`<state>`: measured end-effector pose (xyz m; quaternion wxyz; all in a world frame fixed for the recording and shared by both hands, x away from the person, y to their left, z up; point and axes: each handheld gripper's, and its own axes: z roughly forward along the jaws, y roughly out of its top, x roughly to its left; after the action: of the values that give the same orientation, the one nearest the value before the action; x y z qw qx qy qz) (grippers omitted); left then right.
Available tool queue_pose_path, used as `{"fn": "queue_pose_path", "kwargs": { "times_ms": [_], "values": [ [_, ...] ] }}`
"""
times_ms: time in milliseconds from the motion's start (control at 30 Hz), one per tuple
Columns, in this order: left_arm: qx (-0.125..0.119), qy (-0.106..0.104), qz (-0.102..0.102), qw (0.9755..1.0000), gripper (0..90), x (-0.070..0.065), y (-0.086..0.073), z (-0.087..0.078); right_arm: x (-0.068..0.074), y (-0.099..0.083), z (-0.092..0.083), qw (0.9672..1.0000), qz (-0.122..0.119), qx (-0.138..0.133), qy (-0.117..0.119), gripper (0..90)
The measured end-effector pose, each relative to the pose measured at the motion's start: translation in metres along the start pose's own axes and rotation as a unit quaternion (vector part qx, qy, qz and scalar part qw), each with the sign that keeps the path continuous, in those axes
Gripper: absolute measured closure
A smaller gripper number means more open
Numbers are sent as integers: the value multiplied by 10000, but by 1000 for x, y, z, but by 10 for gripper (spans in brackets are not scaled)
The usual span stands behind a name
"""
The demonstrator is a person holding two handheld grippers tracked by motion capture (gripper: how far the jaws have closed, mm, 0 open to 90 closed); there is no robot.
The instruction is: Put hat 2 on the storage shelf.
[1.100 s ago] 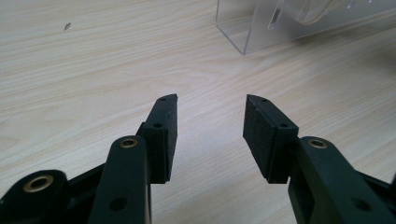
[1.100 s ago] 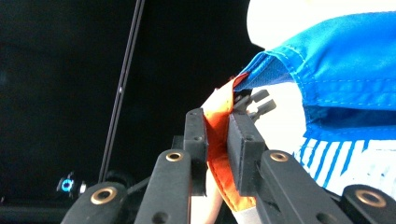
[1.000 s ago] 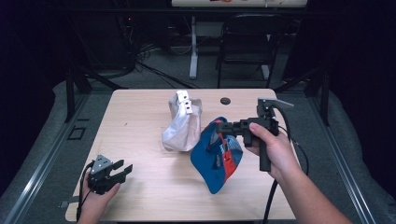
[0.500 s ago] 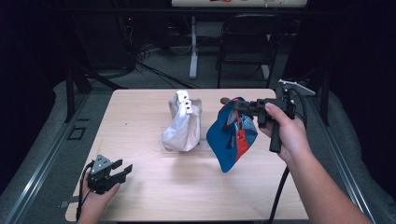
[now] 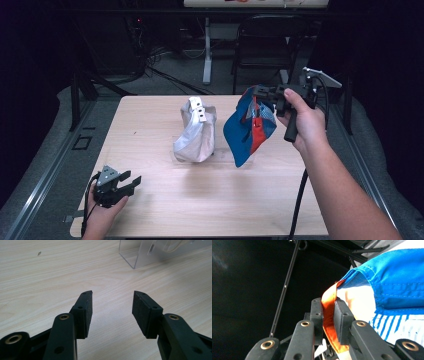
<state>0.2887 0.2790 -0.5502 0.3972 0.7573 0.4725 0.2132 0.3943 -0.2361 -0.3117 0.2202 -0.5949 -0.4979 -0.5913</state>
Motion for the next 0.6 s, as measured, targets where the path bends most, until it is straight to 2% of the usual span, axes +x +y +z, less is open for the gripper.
{"fn": "queue_pose_path", "kwargs": {
  "times_ms": [67, 167, 267, 400, 600],
  "values": [
    [25, 7, -4, 10000, 513, 0, 0, 0, 3, 6, 5, 9998, 51, -157, -53, 790],
    [21, 8, -8, 10000, 513, 1, 0, -1, 4, 11, 8, 9998, 9, -165, -127, 790],
    [24, 12, 9, 10000, 513, 2, 0, -1, 6, 18, 16, 9992, 71, -337, -204, 790],
    [66, 9, 2, 10000, 513, 3, 0, -2, 7, 23, 22, 9987, 75, -406, -301, 790],
    [-5, 15, -28, 10000, 513, 4, 0, -2, 0, 27, 30, 9974, 157, -524, -470, 789]
  ]
}}
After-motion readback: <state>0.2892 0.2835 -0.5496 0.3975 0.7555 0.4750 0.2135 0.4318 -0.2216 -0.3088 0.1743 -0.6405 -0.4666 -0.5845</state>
